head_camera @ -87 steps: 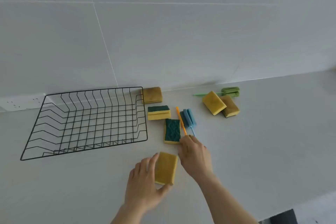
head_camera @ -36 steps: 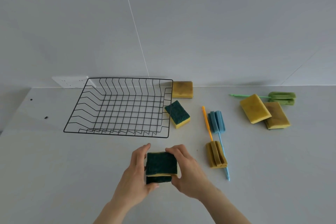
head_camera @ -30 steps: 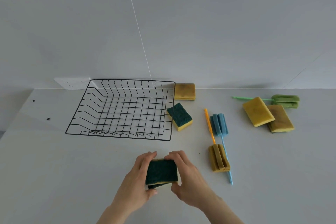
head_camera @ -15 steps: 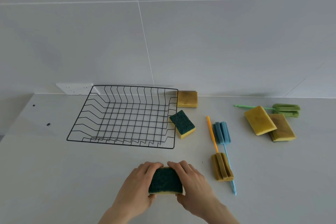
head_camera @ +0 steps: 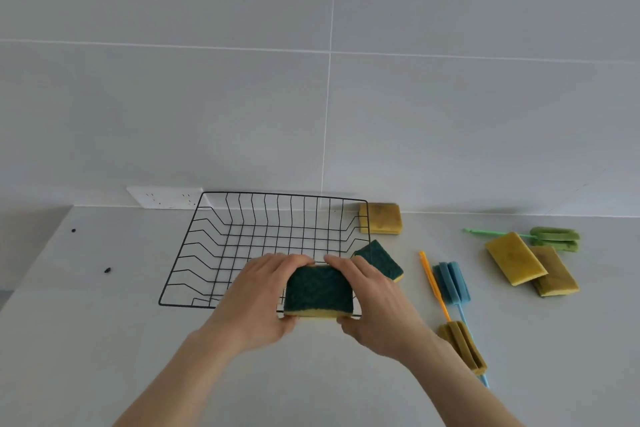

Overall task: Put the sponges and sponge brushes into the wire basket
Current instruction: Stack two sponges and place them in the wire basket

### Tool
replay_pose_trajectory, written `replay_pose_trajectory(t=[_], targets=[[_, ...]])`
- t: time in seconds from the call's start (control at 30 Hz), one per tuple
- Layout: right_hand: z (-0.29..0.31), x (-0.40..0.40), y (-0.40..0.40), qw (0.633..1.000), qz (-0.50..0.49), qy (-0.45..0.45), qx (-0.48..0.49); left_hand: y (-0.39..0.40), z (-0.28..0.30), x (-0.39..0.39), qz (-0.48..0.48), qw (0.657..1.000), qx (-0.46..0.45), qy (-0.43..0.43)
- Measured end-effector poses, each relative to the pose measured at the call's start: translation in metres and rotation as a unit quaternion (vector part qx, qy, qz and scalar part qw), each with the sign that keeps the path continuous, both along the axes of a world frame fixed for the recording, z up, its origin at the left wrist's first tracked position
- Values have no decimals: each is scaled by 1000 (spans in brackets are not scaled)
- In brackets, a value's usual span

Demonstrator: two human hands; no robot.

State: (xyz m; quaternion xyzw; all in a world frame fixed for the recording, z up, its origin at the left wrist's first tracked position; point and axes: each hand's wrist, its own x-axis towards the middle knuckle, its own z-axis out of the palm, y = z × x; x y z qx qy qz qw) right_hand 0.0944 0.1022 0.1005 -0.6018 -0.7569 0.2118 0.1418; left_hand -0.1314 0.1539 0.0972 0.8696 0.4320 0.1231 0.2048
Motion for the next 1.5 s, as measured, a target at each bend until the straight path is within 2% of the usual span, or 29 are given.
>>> replay_pose_trajectory(t=[0.23,0.5,0.73,0.97,1.27,1.5], targets=[[-8,-58,75,1000,-20,-15,-4,81,-12,-54,3,999,-1,33],[-56,-117,145,999,-26,-28,-31,151,-56,-109,0,998,17,57],[-88,-146,185,996,-70,-36,-40,195,-93,-127,-3,997,45,59],[-105,-165,206,994,-77,-50,-66,204,-116,-137,20,995,66,65],[-115,-171,208,993,-100,-45,-33,199,-121,-132,60,995,71,44],[-120,-176,212,991,-110,-60,-53,196,-119,-126,71,990,96,81]])
